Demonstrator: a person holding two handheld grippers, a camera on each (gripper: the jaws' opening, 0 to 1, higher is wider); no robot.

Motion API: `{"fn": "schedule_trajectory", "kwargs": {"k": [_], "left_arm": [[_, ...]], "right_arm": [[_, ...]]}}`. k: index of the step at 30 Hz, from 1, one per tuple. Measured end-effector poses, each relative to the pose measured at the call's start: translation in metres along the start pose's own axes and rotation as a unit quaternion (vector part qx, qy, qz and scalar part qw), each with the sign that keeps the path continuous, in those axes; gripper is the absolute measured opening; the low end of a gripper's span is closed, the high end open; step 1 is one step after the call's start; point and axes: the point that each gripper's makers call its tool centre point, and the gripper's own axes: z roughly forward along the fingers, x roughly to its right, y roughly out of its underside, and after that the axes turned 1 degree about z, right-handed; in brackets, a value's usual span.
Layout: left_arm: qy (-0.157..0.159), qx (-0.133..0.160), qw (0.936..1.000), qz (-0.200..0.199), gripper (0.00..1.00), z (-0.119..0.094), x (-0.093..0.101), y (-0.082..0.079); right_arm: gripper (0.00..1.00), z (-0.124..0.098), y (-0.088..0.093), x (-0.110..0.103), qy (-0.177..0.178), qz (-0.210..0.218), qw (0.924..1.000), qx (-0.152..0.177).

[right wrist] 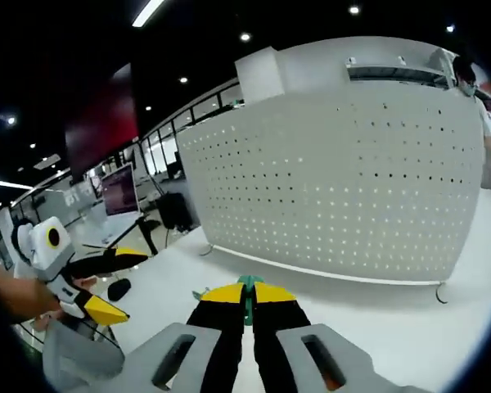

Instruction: Insert the hook assembly into the mounting plate slot until the hook locks in place.

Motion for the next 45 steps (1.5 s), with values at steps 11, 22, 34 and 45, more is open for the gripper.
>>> {"fn": "schedule_trajectory", "kwargs": {"k": [11,22,34,45], "left_arm": [[0.015,0.011,0.9998,0.007,0.63,0.012,0.01,-0.017],[0.034,0.019,0.9992,0.01,0.6,0.025,0.02,-0.03],[0.052,0.014,0.9985,0.005,0.51,0.033,0.029,-0.036],[0.07,0.0,0.9975,-0.01,0.36,0.037,0.038,-0.036]], "right_arm": [[0.01,-0.011,-0.013,-0.026,-0.023,-0.01,0.9993,0.027],[0.01,-0.015,-0.023,-0.046,-0.045,-0.017,0.9977,0.048],[0.01,-0.019,-0.029,-0.057,-0.061,-0.018,0.9961,0.061],[0.01,-0.019,-0.029,-0.061,-0.068,-0.018,0.9954,0.064]]}}
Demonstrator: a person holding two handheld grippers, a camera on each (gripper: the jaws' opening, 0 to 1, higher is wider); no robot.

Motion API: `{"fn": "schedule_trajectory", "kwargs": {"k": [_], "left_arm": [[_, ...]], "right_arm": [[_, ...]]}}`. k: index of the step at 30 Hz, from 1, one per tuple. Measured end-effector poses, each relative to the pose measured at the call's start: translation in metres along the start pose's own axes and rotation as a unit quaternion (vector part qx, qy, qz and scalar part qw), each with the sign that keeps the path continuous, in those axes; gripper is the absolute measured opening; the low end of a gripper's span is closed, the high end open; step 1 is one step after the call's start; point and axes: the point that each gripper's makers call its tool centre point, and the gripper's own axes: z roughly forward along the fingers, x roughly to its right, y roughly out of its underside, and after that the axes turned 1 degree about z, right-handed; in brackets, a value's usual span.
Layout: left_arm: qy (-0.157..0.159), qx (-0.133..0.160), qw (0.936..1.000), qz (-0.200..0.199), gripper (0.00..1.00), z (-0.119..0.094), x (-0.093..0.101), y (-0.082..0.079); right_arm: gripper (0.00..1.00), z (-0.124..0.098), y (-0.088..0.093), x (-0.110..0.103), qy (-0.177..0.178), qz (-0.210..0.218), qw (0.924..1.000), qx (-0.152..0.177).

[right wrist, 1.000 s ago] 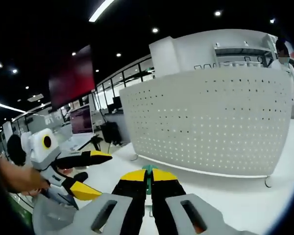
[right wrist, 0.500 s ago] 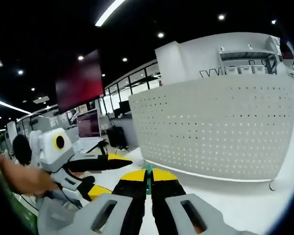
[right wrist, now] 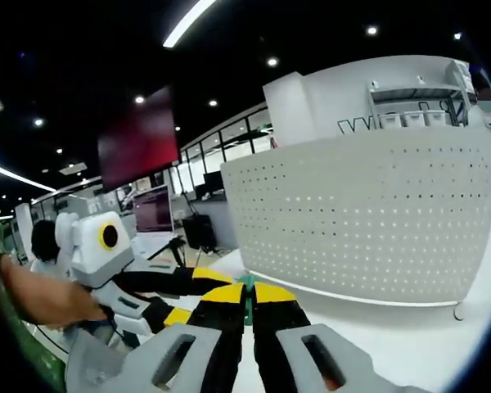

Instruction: Insert the hook assembly into the mounting plate slot until the hook locks in place.

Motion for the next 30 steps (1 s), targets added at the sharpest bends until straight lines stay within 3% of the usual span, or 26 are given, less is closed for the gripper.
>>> {"fn": "schedule_trajectory", "kwargs": {"k": [7,30], "left_arm": [[0.009,-0.004,0.9998,-0.015,0.21,0.0,0.004,0.001],[0.027,-0.011,0.9993,-0.025,0.08,0.001,0.012,0.003]], "right_arm": [[0.01,0.001,0.001,-0.003,-0.004,-0.001,1.0,0.0],[0.01,0.002,0.007,-0.009,-0.009,-0.001,1.0,0.001]]}}
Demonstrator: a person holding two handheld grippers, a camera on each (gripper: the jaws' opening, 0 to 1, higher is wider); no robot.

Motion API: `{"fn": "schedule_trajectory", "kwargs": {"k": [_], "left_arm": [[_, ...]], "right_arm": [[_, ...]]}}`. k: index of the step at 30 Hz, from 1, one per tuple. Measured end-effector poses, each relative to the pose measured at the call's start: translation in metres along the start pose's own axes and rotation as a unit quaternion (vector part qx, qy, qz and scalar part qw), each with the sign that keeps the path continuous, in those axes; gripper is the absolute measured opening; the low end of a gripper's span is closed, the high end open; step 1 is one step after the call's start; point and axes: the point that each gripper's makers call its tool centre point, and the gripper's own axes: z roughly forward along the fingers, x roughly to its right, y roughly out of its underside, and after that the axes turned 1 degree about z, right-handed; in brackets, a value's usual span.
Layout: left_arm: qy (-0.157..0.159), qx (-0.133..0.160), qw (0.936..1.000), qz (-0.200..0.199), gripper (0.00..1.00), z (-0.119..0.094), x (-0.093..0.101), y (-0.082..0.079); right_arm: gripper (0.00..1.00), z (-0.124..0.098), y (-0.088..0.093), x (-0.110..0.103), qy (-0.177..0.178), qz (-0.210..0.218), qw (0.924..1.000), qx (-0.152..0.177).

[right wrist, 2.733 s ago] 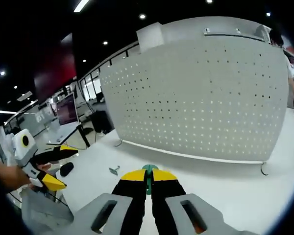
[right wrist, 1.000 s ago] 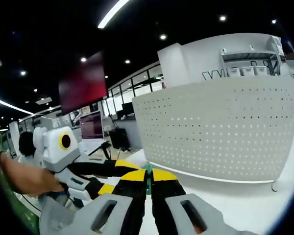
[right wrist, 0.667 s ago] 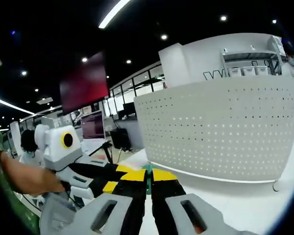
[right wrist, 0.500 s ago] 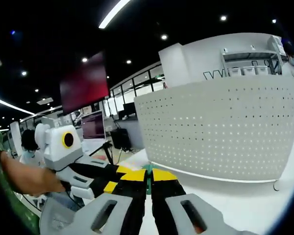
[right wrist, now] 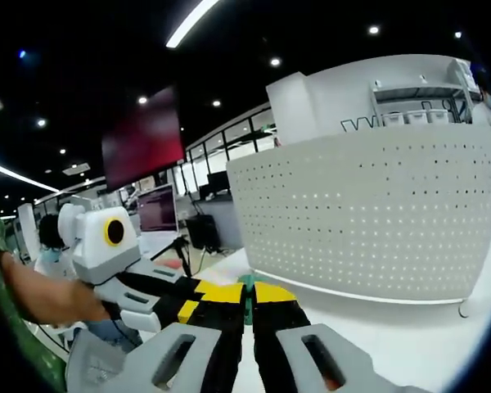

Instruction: Insert the hook assembly into the mounting plate slot until the hook locks in place.

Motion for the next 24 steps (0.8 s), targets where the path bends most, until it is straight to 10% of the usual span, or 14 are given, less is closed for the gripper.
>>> {"fn": "schedule_trajectory", "kwargs": {"k": [24], "left_arm": [[-0.019,0.012,0.9971,0.073,0.05,-0.0011,-0.0024,-0.0039]], "right_arm": [[0.02,-0.0025,0.0001,-0.0014,0.004,-0.006,1.0,-0.001]]}}
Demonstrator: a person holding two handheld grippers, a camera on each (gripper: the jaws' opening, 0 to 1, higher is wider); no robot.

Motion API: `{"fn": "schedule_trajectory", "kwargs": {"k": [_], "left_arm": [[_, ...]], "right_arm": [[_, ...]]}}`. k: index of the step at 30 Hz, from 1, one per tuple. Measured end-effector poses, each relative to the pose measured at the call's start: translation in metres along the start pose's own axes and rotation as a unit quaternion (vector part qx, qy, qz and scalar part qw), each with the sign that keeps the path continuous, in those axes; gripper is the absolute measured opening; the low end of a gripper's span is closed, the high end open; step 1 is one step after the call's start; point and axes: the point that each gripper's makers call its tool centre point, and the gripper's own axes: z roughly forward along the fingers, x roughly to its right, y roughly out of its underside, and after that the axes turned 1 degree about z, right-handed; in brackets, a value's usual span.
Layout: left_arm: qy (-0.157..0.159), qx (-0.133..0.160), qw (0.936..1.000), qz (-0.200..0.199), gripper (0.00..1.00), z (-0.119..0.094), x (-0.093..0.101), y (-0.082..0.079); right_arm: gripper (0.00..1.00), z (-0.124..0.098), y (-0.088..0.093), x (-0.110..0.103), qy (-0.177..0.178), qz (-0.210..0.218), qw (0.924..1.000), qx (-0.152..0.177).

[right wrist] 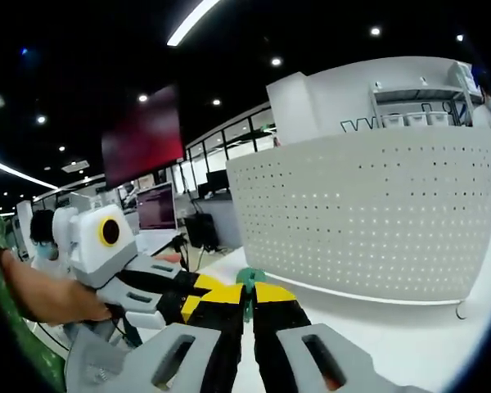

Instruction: Insert the hook assembly into the mounting plate slot until the hook locks in place.

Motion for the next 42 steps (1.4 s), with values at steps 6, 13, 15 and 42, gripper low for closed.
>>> {"fn": "schedule_trajectory", "kwargs": {"k": [6,13,15,42], "left_arm": [[-0.022,0.005,0.9982,0.056,0.04,-0.003,-0.005,-0.006],[-0.038,0.011,0.9947,0.095,0.04,-0.005,-0.007,-0.011],[-0.042,0.013,0.9943,0.097,0.04,-0.005,-0.007,-0.013],[-0.05,0.027,0.9932,0.102,0.04,-0.002,-0.003,-0.019]], "right_arm": [[0.02,0.0,0.0,-0.002,-0.004,0.001,1.0,-0.001],[0.02,0.0,-0.003,-0.004,-0.006,-0.001,1.0,0.002],[0.02,0.0,-0.004,-0.004,-0.006,-0.001,1.0,0.004],[0.01,0.003,-0.007,-0.002,0.001,-0.005,1.0,0.007]]}}
